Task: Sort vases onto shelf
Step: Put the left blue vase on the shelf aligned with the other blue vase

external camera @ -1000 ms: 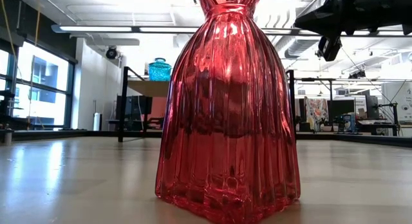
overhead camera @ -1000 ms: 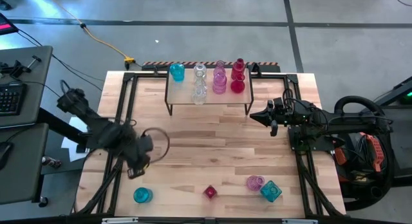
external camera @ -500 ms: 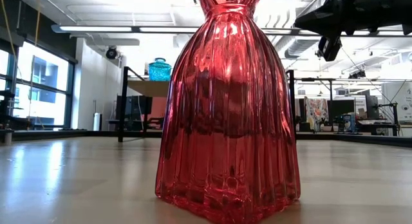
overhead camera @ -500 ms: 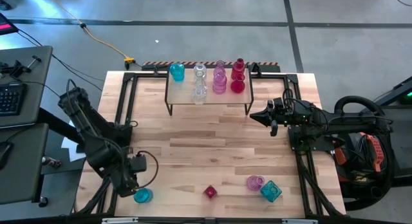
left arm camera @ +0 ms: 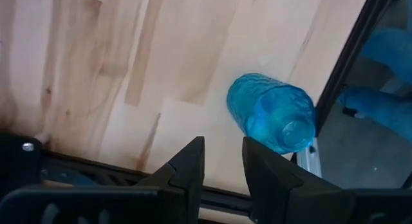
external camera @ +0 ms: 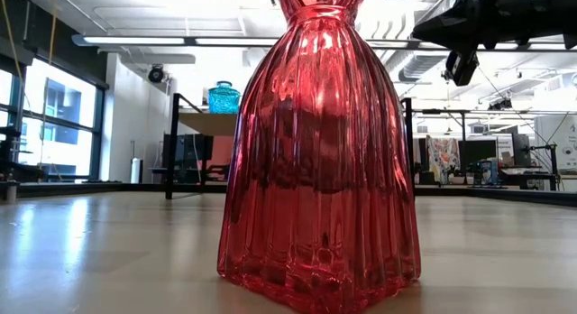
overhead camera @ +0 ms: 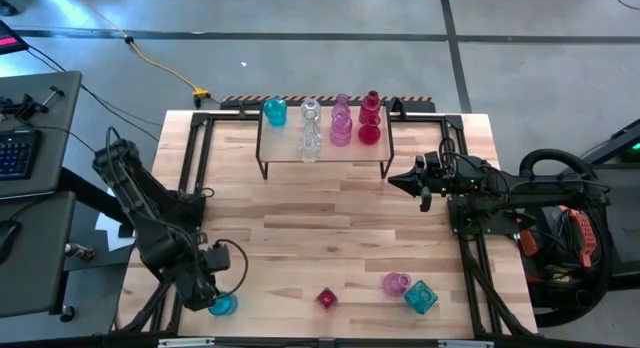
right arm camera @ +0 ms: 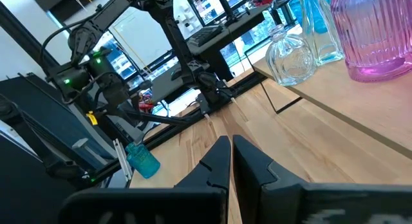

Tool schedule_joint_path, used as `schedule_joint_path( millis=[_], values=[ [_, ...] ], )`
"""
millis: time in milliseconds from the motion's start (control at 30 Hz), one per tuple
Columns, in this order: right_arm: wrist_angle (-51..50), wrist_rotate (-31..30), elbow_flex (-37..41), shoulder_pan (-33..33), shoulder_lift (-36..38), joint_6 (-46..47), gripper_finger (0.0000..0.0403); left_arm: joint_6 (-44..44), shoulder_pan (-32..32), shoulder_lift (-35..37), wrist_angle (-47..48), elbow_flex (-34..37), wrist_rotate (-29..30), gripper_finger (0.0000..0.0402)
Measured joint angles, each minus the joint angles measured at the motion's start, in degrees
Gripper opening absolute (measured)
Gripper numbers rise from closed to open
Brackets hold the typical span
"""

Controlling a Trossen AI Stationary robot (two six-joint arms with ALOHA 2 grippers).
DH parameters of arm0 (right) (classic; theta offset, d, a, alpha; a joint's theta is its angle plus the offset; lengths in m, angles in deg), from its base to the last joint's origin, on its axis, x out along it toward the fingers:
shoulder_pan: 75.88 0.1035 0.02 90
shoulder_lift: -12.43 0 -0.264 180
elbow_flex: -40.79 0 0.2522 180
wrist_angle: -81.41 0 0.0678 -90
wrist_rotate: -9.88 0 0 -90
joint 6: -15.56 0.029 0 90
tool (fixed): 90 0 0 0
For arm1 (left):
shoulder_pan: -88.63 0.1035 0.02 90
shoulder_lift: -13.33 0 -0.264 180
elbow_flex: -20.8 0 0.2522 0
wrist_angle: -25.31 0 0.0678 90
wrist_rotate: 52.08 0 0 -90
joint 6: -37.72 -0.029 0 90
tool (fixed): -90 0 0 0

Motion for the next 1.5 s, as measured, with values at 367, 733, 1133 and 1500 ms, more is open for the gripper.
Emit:
schedule_joint_path(
  millis=[367, 733, 1133, 1500],
  values=[
    [0.0, 0.0, 0.0, 0.0, 0.0, 0.0, 0.0001, 7.0, -0.3, -4.0, -10.3, 0.0, -4.2, 0.0097],
    [-0.1, 0.0, 0.0, 0.0, 0.0, 0.0, 0.0001, 16.7, -2.6, -7.5, -13.0, 0.0, -6.1, 0.0097],
    [-0.2, 0.0, 0.0, 0.0, 0.0, 0.0, 0.0001, 17.1, -3.0, -9.4, -9.9, 0.0, -5.2, 0.0097],
    [-0.4, 0.0, 0.0, 0.0, 0.0, 0.0, 0.0001, 16.9, -2.7, -9.3, -13.3, 3.0, -3.7, 0.0097]
  ],
)
